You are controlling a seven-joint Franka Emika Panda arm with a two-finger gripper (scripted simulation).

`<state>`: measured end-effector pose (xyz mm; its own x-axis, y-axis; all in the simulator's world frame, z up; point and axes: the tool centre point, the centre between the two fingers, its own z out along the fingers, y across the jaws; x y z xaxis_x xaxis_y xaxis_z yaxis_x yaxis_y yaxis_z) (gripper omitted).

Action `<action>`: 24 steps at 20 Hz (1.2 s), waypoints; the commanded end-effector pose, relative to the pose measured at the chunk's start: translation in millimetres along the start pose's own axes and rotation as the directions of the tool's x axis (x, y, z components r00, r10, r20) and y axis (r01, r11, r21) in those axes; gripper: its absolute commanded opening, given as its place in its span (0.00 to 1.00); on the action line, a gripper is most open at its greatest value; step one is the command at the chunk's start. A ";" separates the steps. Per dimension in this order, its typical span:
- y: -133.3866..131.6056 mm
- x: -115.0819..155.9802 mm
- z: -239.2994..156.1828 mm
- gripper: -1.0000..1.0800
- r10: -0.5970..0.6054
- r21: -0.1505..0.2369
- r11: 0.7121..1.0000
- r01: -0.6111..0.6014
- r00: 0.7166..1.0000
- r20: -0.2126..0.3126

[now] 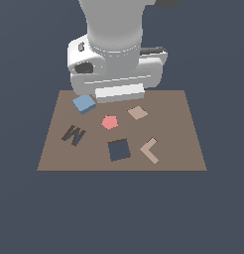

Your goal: Insert a designated object into the corresponding slot on a board.

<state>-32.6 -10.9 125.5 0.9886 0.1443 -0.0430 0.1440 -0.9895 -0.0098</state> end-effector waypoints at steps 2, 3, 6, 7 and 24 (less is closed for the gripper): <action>11.6 -11.2 9.1 0.96 -0.059 -0.003 0.998 0.059 0.998 -0.004; 15.4 -14.6 12.0 0.96 -0.079 -0.004 0.997 0.079 0.997 -0.006; 28.5 -24.9 21.6 0.96 -0.142 -0.007 0.990 0.141 0.990 -0.010; 33.4 -28.4 25.1 0.96 -0.164 -0.008 0.986 0.164 0.986 -0.012; 104.0 -59.3 69.9 0.96 -0.439 -0.026 0.899 0.438 0.898 -0.031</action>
<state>-78.9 -117.8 59.7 0.8363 0.5483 -0.0056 0.5483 -0.8363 -0.0025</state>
